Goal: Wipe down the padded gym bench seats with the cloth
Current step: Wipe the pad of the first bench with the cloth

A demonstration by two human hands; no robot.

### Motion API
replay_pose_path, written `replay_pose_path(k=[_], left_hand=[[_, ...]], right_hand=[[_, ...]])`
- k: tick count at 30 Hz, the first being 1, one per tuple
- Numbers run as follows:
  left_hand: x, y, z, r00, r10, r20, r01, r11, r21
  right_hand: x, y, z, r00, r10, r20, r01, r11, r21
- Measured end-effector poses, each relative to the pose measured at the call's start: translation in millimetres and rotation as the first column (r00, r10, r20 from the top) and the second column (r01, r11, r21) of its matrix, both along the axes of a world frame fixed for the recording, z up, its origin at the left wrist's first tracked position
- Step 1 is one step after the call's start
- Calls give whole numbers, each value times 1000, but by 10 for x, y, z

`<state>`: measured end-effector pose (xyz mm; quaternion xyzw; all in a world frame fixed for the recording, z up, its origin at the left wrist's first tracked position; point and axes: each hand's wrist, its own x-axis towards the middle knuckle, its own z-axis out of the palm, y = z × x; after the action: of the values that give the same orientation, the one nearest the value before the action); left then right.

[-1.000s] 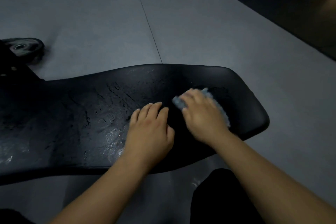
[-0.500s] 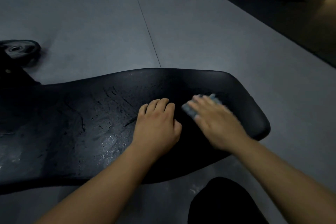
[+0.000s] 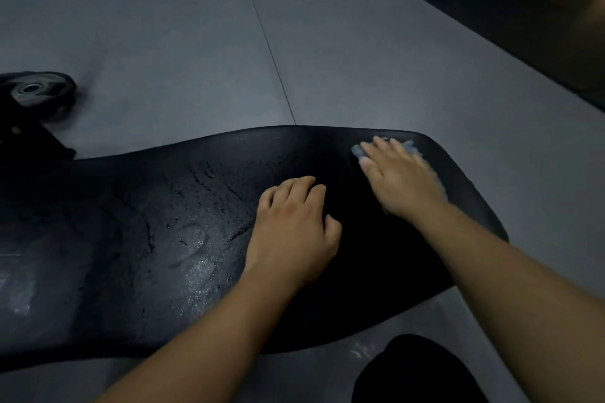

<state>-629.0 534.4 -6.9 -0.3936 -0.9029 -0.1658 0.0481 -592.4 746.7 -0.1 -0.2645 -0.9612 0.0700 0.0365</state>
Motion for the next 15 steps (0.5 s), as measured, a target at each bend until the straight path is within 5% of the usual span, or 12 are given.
replay_pose_path(k=[5, 11, 15], left_hand=[[-10, -28, 14, 1000, 5, 17, -5, 1000, 3], [-107, 50, 11, 1000, 29, -4, -29, 1000, -3], [-312, 228, 19, 996, 87, -15, -88, 996, -16]], right_hand=[[354, -320, 61, 917, 399, 20, -398, 917, -34], [-340, 157, 73, 996, 81, 40, -82, 996, 17], [-146, -279, 37, 936, 351, 21, -351, 936, 4]])
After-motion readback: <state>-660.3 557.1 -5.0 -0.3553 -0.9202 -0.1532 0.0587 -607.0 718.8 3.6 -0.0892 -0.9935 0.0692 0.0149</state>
